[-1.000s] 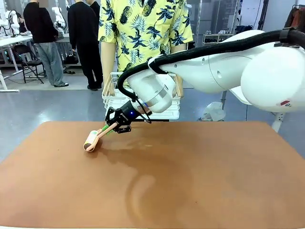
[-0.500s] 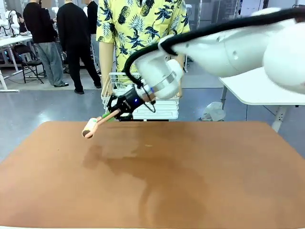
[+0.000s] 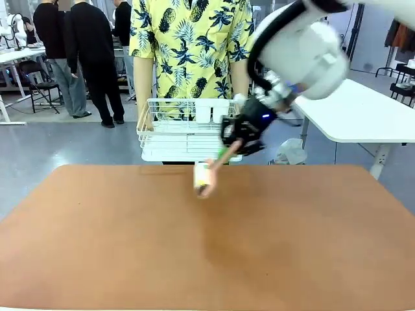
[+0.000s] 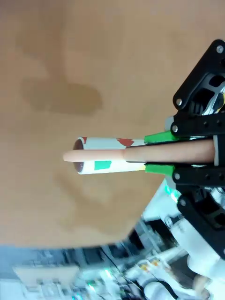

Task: Clean the table.
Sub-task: Clean the table with the Lint Roller when the human lifts the Dish drying rack.

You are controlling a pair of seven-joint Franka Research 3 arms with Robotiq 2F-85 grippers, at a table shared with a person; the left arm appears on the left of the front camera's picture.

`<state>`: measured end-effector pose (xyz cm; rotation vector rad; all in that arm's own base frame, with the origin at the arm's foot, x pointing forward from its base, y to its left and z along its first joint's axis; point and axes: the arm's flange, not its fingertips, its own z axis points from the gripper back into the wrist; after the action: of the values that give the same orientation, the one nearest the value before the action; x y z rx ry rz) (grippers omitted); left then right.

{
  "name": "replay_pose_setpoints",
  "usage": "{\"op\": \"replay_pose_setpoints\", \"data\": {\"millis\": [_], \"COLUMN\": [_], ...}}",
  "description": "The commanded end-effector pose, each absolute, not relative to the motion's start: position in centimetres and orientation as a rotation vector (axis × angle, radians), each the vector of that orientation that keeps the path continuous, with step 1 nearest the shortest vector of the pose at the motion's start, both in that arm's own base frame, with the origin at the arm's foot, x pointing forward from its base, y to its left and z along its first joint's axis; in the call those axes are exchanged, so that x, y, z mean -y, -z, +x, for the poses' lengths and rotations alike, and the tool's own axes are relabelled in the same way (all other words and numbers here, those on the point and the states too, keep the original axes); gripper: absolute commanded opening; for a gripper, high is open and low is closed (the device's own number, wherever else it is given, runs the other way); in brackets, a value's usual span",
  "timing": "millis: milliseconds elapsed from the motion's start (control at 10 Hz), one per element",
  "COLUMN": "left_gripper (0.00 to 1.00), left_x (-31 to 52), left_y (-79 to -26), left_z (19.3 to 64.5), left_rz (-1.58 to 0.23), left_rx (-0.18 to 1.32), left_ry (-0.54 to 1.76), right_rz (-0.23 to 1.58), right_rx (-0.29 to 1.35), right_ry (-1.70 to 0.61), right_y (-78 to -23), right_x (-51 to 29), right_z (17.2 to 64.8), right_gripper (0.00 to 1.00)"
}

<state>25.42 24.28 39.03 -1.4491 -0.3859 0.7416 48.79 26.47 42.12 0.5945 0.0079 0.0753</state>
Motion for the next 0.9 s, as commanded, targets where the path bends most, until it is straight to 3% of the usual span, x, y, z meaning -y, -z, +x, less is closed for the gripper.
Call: {"op": "replay_pose_setpoints", "data": {"millis": [0,500,800], "left_gripper": [1.0,1.0,1.0], "left_x": [-24.4,-24.4,-24.4], "left_y": [-39.0,-39.0,-39.0], "left_z": [25.0,25.0,25.0], "left_rz": [-1.451,-1.451,-1.451], "left_rx": [0.389,0.389,0.389], "left_ry": [-0.713,-0.713,-0.713], "right_rz": [0.357,0.135,0.121], "right_rx": [0.092,0.239,0.202], "right_ry": [-0.008,0.055,0.072], "right_y": [-45.8,-47.1,-45.2], "right_x": [-23.1,-10.4,-7.5], "right_z": [44.9,40.9,41.7], "right_gripper": [0.21,0.21,0.21]}}
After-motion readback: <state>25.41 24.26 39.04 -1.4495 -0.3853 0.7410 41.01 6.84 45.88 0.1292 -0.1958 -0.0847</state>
